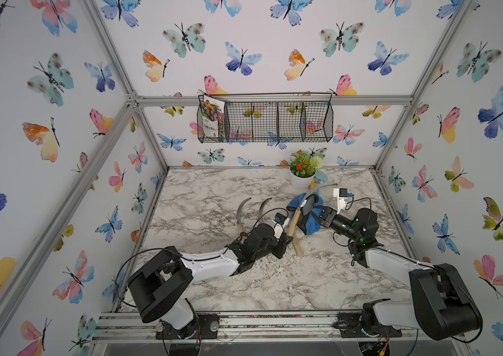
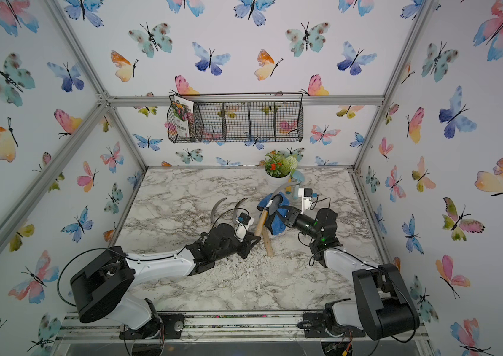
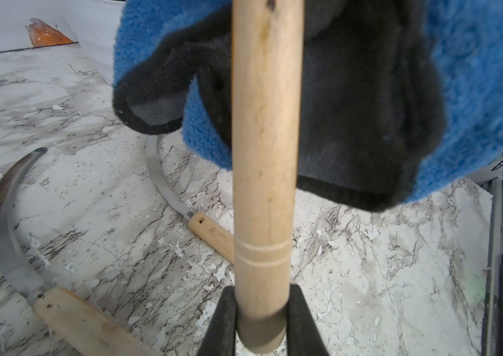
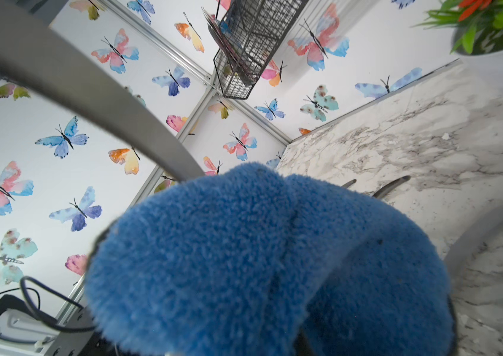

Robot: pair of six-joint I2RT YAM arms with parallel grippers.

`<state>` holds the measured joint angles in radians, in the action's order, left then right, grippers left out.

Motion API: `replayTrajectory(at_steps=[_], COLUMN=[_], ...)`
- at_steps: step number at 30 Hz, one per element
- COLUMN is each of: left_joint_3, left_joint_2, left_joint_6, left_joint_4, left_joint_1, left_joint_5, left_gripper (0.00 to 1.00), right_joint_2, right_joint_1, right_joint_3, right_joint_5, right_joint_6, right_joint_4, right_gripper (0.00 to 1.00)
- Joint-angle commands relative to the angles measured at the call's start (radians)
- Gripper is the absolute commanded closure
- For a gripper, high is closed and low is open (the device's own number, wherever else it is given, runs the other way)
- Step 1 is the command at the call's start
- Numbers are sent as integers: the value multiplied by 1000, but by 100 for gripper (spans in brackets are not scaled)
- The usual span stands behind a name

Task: Wipe small sickles with rags
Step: Wipe the small sickle.

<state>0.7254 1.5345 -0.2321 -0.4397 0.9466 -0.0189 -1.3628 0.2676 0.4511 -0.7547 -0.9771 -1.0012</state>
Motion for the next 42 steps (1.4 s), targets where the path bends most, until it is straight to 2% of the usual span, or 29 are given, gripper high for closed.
replayTrajectory(at_steps=[1, 8, 11, 19, 27, 32, 37, 42], left_joint_3=[-6, -67, -77, -77, -77, -73, -76, -88], left_joint_2=[-11, -65, -79, -74, -80, -74, -78, -93], left_joint_6=[0, -26, -27, -24, -24, -21, -23, -27], left_joint_4=[-22, -94, -101, -109, -108, -104, -105, -113], left_joint_1=[4, -16, -21, -20, -20, -20, -20, -20], left_joint_5=[-26, -41, -45, -84, -93, -96, -92, -85], left_gripper=[100, 100, 100, 100, 100, 100, 100, 100], right_joint_2=[-42, -44, -35, -17, 11, 10, -21, -19], right_joint_1=[19, 186, 221, 211, 105, 87, 118, 209], right_joint_3=[-80, -170, -181, -125, 50, 108, 16, -104], right_joint_5=[-42, 42, 51, 98, 38, 25, -13, 39], right_joint_6=[-45, -14, -14, 20, 30, 71, 34, 51], right_joint_4=[-146, -193, -208, -130, -11, 77, -53, -115], right_gripper=[98, 98, 98, 98, 98, 98, 98, 98])
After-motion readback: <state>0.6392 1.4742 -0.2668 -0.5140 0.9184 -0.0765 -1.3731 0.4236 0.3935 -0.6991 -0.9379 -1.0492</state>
